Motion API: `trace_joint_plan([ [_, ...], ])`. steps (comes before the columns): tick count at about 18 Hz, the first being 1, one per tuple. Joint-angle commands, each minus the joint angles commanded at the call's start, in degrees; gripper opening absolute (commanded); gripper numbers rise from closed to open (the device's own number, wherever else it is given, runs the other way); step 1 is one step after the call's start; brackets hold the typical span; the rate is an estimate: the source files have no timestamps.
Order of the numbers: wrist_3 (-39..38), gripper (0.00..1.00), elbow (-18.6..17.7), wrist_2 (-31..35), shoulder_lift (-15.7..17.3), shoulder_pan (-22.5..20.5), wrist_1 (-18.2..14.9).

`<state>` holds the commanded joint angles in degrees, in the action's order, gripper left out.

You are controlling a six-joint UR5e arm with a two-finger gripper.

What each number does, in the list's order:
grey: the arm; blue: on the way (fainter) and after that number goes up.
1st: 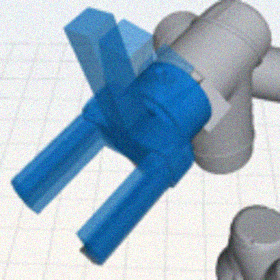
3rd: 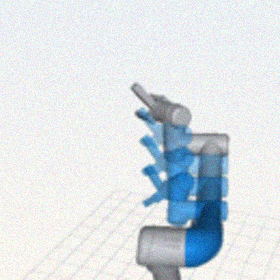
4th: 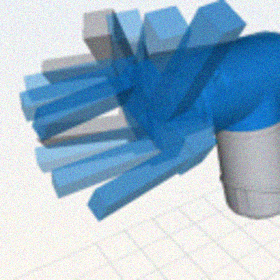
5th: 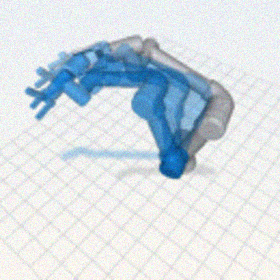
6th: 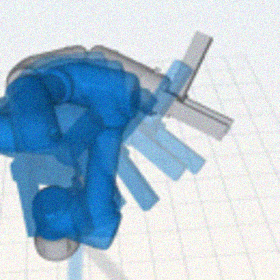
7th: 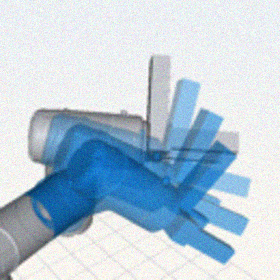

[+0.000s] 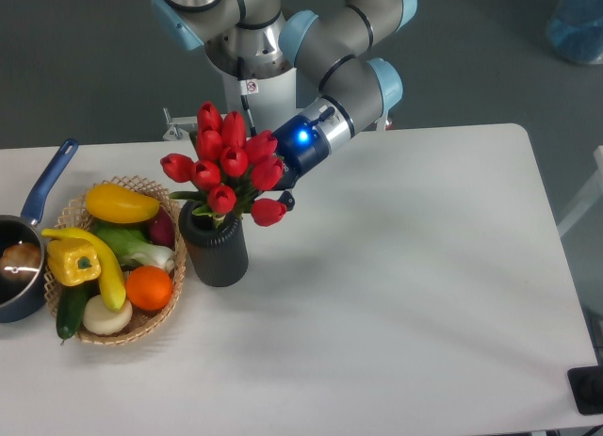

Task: Insert the flowers into the vase
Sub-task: 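Push the tulip stems deeper into the black vase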

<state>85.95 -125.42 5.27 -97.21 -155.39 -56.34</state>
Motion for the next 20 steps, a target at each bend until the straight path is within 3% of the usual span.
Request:
trace_joint_plan([
  [2, 0.53, 0.69, -0.18, 0.00, -0.09, 0.00, 0.00],
  [5, 0.45, 0.98, -0.09, 0.00, 0.00, -0.09, 0.00],
  [15, 0.53, 1.00, -0.53, 0.70, 0.17, -0.18, 0.00],
  [20, -0.17, 1.00, -1.49, 0.70, 2.46, 0.09, -0.09],
])
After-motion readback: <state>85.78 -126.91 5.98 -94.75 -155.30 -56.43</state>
